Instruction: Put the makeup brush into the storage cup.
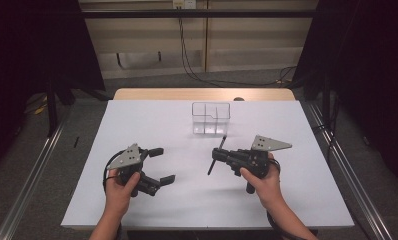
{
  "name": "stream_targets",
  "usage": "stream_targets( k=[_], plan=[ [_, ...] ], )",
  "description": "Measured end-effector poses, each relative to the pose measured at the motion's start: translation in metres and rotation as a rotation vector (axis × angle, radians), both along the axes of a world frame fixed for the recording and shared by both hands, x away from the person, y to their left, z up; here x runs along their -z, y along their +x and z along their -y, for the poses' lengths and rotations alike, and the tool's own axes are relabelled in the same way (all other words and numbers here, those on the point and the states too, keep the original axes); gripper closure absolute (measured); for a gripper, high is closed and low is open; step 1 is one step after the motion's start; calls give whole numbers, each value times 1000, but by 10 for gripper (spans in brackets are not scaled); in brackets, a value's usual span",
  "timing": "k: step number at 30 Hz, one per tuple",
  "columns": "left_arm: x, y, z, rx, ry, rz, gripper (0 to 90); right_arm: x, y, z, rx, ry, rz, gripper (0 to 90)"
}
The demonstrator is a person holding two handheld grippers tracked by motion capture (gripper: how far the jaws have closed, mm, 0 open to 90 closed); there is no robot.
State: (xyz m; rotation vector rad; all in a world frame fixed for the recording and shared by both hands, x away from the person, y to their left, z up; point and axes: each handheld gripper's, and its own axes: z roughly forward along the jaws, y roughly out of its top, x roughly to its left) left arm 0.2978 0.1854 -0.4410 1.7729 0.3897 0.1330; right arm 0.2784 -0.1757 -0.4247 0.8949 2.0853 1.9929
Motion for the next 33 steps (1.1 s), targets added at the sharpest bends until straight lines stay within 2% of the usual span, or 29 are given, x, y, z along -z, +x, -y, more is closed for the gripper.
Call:
stream_targets(
  k=[4,11,23,33],
  plan=[
    [1,-2,-7,-12,15,7,1,-1,0,0,2,-1,-2,841],
    [1,-3,-18,-32,0,17,1,0,1,0,4,-1,-7,841],
    [0,-10,-40,-73,6,24,1,-1,2,2,14,-7,-2,841],
    [1,-14,-50,-80,9,26,1,-3,7,1,19,-20,1,841]
  ],
)
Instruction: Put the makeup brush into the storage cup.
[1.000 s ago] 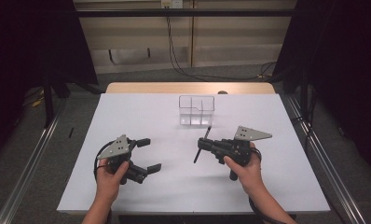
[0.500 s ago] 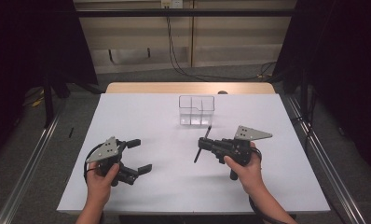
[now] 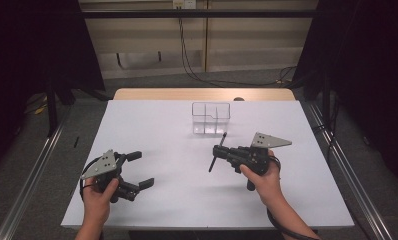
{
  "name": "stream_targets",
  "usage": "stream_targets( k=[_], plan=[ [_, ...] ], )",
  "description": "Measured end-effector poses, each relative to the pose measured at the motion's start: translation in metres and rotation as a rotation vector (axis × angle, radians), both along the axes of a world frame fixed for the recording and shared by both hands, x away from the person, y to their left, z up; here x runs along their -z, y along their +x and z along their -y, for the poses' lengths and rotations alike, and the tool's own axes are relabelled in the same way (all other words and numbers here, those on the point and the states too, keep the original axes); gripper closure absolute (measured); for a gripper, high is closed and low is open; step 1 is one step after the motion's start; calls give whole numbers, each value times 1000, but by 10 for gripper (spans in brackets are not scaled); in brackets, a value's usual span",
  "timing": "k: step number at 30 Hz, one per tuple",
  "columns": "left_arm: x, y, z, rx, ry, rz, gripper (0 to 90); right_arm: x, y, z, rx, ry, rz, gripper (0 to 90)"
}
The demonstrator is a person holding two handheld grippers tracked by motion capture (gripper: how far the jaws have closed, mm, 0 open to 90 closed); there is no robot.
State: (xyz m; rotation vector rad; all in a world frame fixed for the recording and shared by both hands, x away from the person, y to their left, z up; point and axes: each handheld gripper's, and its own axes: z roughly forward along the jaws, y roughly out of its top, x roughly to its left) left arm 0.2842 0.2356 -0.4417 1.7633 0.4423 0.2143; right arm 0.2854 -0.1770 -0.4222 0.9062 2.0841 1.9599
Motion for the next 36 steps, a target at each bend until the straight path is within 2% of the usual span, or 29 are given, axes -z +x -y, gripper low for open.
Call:
stream_targets(
  k=[11,24,36],
  plan=[
    [-1,-2,-12,-29,-2,21,2,0,5,1,6,-3,1,841],
    [5,-3,-22,-50,-4,10,1,1,13,1,14,-15,2,840],
    [7,-4,-23,-46,-1,10,1,-2,20,0,26,-31,2,840]
  ],
)
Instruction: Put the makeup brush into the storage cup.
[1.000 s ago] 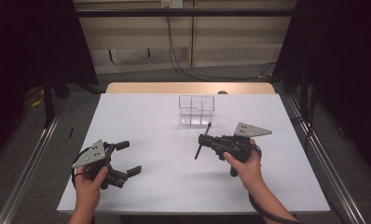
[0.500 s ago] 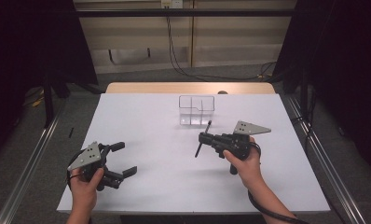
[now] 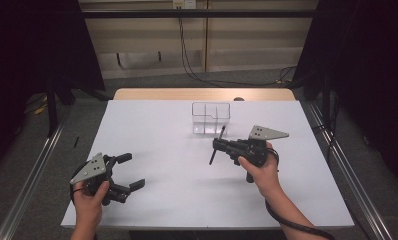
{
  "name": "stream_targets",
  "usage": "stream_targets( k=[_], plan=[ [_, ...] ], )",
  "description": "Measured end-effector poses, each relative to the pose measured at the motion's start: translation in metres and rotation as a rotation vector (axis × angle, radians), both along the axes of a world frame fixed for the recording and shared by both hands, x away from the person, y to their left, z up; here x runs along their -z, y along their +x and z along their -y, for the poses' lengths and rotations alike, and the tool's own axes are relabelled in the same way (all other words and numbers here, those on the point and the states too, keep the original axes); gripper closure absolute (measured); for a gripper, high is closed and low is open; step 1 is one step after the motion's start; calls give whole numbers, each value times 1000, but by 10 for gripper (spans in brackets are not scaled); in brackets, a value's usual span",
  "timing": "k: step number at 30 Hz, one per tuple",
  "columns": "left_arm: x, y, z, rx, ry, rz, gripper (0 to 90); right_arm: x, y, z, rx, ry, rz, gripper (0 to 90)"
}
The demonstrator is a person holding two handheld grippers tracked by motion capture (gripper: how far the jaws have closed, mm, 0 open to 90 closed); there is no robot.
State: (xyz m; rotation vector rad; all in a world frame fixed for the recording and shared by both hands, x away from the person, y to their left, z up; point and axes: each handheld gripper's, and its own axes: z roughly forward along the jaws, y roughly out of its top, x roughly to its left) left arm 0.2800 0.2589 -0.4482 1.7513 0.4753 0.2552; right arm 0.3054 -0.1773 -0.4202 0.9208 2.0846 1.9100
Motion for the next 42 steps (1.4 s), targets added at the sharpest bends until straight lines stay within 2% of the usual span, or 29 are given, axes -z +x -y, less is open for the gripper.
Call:
stream_targets(
  k=[17,27,30,42],
  plan=[
    [0,0,-1,8,3,-1,1,-4,11,3,14,-13,-5,840],
    [1,1,0,12,-4,-9,1,-9,16,2,23,-48,-4,840],
    [0,1,-1,10,-1,-1,1,-11,19,2,29,-64,0,840],
    [0,0,0,17,5,-2,1,-15,26,1,43,-89,8,840]
  ],
)
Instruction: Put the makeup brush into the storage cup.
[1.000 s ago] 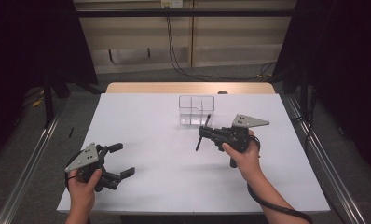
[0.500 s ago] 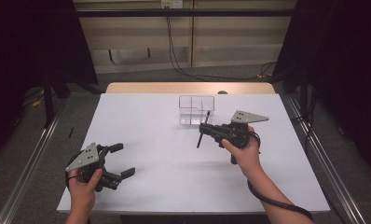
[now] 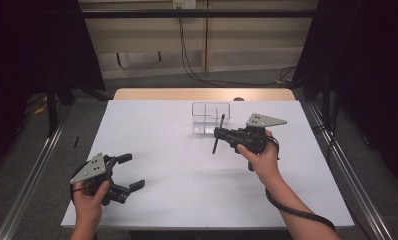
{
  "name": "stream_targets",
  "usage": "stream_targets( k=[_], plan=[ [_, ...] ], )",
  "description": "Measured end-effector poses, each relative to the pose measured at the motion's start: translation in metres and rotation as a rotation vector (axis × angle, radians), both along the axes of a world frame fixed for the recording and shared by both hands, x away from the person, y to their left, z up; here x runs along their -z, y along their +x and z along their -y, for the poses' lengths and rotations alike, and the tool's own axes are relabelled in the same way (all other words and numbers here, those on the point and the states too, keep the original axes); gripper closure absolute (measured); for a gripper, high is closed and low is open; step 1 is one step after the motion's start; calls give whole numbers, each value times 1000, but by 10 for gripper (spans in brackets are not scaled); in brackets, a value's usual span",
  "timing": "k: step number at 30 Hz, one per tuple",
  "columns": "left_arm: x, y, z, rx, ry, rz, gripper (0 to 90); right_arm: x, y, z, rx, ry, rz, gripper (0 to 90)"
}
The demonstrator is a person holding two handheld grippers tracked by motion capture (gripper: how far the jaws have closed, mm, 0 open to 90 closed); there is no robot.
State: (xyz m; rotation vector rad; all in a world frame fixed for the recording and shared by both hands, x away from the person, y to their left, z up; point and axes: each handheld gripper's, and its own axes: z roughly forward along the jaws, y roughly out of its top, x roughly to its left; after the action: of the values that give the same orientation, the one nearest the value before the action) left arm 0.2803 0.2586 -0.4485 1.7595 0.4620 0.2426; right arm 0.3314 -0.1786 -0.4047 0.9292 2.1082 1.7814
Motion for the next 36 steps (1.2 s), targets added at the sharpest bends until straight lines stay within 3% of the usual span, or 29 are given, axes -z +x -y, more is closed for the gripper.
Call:
stream_targets(
  k=[36],
  plan=[
    [0,-1,3,11,6,2,1,-12,19,-1,25,-5,30,840]
  ],
)
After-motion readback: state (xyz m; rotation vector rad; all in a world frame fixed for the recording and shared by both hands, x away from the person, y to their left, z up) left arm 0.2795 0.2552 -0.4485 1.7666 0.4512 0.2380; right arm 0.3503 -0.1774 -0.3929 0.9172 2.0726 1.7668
